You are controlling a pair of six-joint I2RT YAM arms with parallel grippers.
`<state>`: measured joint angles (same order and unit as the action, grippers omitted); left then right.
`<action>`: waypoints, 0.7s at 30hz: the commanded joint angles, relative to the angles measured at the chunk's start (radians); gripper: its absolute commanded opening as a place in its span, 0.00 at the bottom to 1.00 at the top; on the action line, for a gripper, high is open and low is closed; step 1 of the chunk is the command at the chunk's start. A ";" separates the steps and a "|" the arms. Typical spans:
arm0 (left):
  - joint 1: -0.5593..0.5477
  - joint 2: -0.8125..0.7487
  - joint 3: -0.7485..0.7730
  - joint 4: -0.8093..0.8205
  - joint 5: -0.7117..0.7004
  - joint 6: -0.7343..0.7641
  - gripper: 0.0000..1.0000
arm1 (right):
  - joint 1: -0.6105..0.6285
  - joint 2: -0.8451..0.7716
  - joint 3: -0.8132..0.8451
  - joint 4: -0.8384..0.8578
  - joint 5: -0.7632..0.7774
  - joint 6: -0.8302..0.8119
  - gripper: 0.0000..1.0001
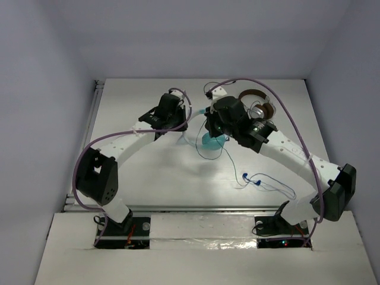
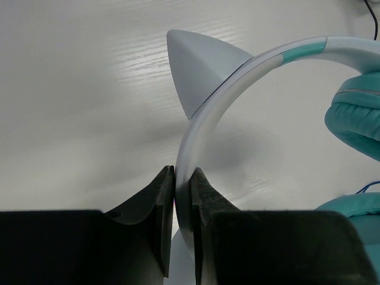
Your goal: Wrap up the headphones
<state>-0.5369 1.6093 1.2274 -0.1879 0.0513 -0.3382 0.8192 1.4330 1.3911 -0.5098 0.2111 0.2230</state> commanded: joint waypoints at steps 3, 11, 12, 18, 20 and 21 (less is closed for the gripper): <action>-0.006 -0.052 0.006 0.005 0.113 0.034 0.00 | -0.084 -0.040 0.032 0.033 0.033 -0.040 0.00; -0.017 -0.077 -0.009 -0.079 0.151 0.151 0.00 | -0.104 -0.025 0.057 0.022 0.136 -0.077 0.00; -0.017 -0.075 -0.006 -0.087 0.156 0.162 0.00 | -0.104 -0.016 0.060 0.011 0.139 -0.079 0.00; -0.017 -0.101 -0.019 -0.091 0.244 0.220 0.00 | -0.114 0.003 0.048 0.008 0.198 -0.097 0.00; -0.017 -0.104 -0.020 -0.094 0.272 0.231 0.00 | -0.123 0.010 0.043 0.013 0.198 -0.096 0.00; -0.017 -0.106 -0.019 -0.094 0.300 0.235 0.00 | -0.123 0.014 0.042 0.022 0.201 -0.096 0.00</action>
<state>-0.5488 1.5810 1.2041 -0.3138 0.2310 -0.1291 0.7086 1.4364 1.4040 -0.5163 0.3714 0.1493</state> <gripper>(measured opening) 0.099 0.010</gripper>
